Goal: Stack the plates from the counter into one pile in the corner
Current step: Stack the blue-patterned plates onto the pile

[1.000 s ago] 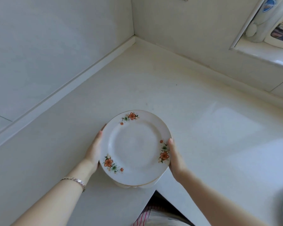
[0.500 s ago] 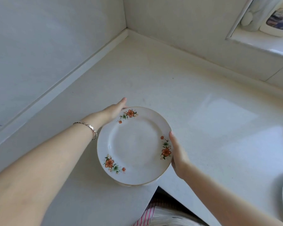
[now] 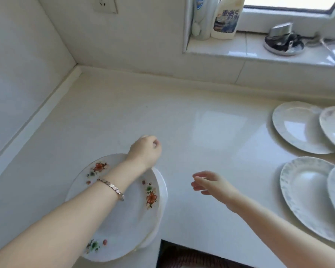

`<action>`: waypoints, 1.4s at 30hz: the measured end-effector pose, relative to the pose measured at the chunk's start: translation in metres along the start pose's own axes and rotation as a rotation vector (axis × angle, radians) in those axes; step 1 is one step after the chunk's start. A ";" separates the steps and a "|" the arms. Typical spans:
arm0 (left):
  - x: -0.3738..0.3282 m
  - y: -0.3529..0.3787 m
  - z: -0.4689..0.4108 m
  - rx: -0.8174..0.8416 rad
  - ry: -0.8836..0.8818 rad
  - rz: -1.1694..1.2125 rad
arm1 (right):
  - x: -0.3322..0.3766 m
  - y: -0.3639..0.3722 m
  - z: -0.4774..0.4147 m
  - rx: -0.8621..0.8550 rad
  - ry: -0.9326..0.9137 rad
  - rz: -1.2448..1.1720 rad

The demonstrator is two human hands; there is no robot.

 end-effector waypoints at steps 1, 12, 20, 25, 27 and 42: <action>-0.025 0.020 0.001 0.057 0.035 0.037 | -0.003 -0.025 0.005 -0.040 -0.006 0.008; -0.246 0.241 0.048 0.647 0.143 -0.018 | -0.125 -0.329 0.108 -0.515 -0.006 0.012; -0.283 0.292 0.043 0.501 -0.002 -0.157 | -0.240 -0.473 0.158 -0.864 0.419 0.286; -0.275 0.294 0.037 0.435 -0.090 -0.141 | -0.258 -0.466 0.145 -0.839 0.474 0.130; -0.267 0.292 0.036 0.404 -0.143 -0.110 | -0.267 -0.465 0.147 -0.914 0.417 -0.007; -0.233 0.316 0.068 0.443 -0.508 0.525 | -0.266 -0.455 0.143 -0.934 0.134 -0.362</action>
Point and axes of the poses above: each hand's wrist, its own z-axis away from the middle knuckle, its own y-axis out of the palm, x = y × z, the point moved 9 cm from there along -z, towards the middle knuckle
